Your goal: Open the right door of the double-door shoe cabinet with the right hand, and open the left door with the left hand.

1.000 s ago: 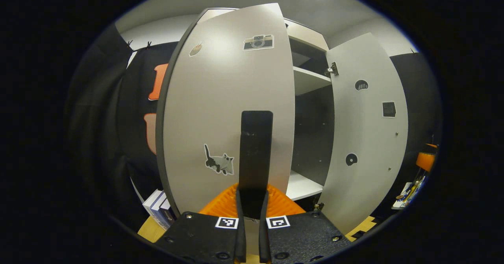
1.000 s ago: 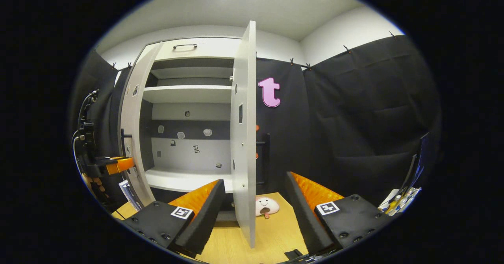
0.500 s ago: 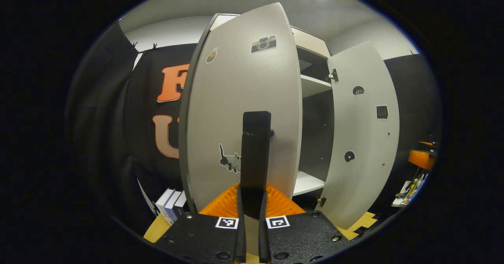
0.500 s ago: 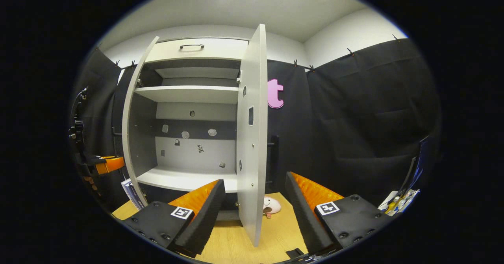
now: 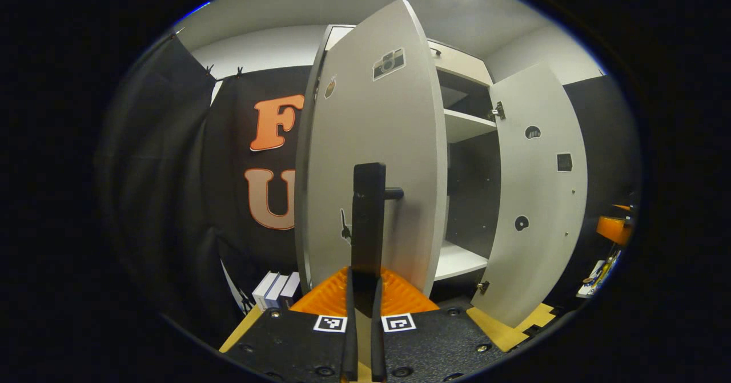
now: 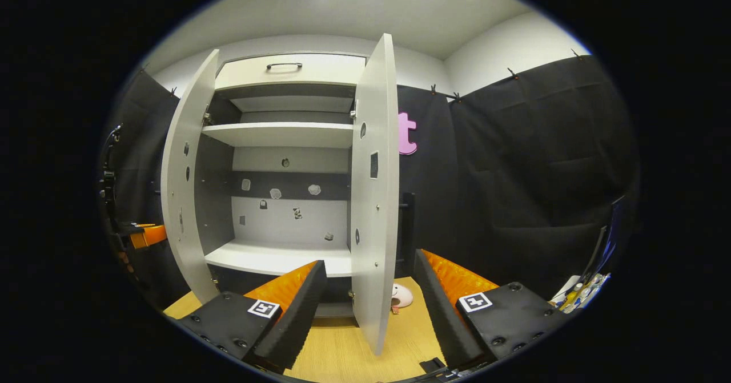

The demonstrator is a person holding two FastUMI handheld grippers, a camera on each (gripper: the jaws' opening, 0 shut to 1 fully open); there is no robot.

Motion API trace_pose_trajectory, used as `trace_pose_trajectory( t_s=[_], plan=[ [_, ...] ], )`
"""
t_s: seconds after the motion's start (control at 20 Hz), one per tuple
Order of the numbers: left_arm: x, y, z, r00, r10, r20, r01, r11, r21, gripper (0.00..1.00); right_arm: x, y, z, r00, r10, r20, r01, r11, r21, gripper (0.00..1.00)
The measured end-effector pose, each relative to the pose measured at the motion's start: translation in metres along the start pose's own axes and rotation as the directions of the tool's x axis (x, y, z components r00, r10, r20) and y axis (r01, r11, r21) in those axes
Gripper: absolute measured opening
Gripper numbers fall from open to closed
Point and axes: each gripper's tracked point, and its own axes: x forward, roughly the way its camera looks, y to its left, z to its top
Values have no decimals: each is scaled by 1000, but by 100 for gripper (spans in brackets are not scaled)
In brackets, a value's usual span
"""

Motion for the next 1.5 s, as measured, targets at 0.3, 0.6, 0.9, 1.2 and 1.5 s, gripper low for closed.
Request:
trace_pose_trajectory(
  t_s=[0.3, 0.6, 0.9, 1.2, 1.5],
  plan=[
    [-4, 14, 1, 999, 41, 5, -41, 999, 12, 6, 6, 7, -5, 1000, 10, -10, -10, 1000, 4, 98],
    [-10, 34, 1, 996, 92, 5, -92, 996, 16, 2, 13, 25, -4, 999, 45, -9, -45, 999, -1, 98],
    [-13, 42, 1, 994, 112, 4, -112, 993, 28, 2, 19, 39, -5, 997, 71, -5, -71, 997, 8, 98],
    [-19, 54, 0, 988, 153, 0, -153, 988, 27, 2, 20, 42, -7, 997, 81, -11, -81, 997, 13, 94],
    [-32, 52, 6, 985, 174, 4, -174, 985, 7, 0, 19, 40, -7, 996, 88, -16, -87, 996, 21, 98]
  ],
)
